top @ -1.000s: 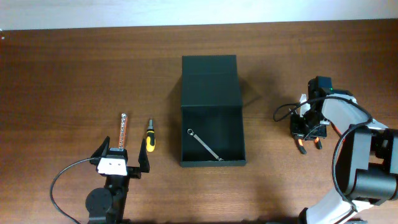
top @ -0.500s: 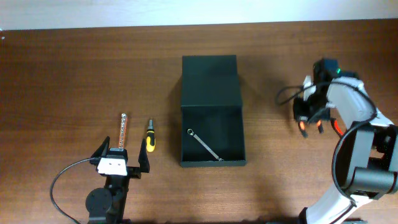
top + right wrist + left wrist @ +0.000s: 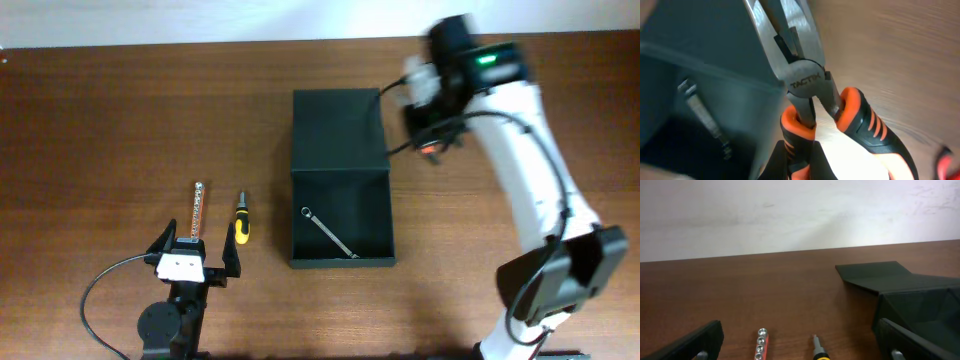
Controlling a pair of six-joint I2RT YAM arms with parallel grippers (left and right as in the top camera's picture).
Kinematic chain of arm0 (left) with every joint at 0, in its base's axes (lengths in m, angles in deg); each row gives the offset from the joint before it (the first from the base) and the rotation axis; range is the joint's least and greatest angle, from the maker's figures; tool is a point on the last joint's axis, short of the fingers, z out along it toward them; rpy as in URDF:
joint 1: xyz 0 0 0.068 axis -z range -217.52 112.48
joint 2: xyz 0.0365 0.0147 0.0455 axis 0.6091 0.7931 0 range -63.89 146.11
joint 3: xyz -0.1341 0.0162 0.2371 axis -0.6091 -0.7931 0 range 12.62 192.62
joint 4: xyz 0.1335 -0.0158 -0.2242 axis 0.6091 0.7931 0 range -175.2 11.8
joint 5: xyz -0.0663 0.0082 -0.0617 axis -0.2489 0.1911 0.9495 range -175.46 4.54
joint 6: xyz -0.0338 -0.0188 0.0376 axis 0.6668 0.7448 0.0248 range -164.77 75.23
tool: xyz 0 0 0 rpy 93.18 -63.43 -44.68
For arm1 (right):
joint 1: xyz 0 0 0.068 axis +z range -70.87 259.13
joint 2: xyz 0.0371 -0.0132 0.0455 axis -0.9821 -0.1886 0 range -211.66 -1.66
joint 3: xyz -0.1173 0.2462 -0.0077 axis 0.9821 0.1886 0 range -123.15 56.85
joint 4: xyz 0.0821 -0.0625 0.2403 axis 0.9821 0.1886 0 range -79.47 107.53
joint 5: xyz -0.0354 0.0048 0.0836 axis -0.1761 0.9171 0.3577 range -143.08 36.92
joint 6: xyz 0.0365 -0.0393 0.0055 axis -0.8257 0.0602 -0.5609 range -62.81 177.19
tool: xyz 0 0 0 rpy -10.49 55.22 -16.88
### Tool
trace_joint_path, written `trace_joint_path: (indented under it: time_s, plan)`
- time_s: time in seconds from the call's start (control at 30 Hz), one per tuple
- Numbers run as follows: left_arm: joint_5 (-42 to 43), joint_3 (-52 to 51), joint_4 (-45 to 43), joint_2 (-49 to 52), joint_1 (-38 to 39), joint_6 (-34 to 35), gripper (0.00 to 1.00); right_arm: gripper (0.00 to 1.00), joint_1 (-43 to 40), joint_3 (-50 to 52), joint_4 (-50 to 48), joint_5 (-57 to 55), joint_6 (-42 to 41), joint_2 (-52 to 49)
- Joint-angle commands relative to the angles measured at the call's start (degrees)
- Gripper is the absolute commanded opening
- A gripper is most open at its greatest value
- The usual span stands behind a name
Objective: Pack container
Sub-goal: 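Lift the pliers and carry them over the black box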
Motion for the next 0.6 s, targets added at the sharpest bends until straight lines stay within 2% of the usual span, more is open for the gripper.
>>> trace_joint_path:
  time_s: [0.0,0.2,0.37,0.57]
  plan:
    - [-0.4,-0.3,0.2,-0.5,-0.4,-0.9,0.99,0.04,7.6,-0.7,0.2,0.3,1.9,0.5]
    - [-0.4,-0.3,0.2,-0.5,-0.4,-0.9,0.99,0.04,16.6,-0.7,0.2,-4.2,1.9,0.5]
    - [-0.4,-0.3,0.2,-0.5,-0.4,-0.9,0.99,0.04,19.1,0.6,-0.6,-4.0,1.8,-0.2]
    - [-0.4,-0.3,0.2,-0.5,-0.4,-0.9,0.99,0.04,19.3,8.4,-4.7,-3.7,1.8,-0.4]
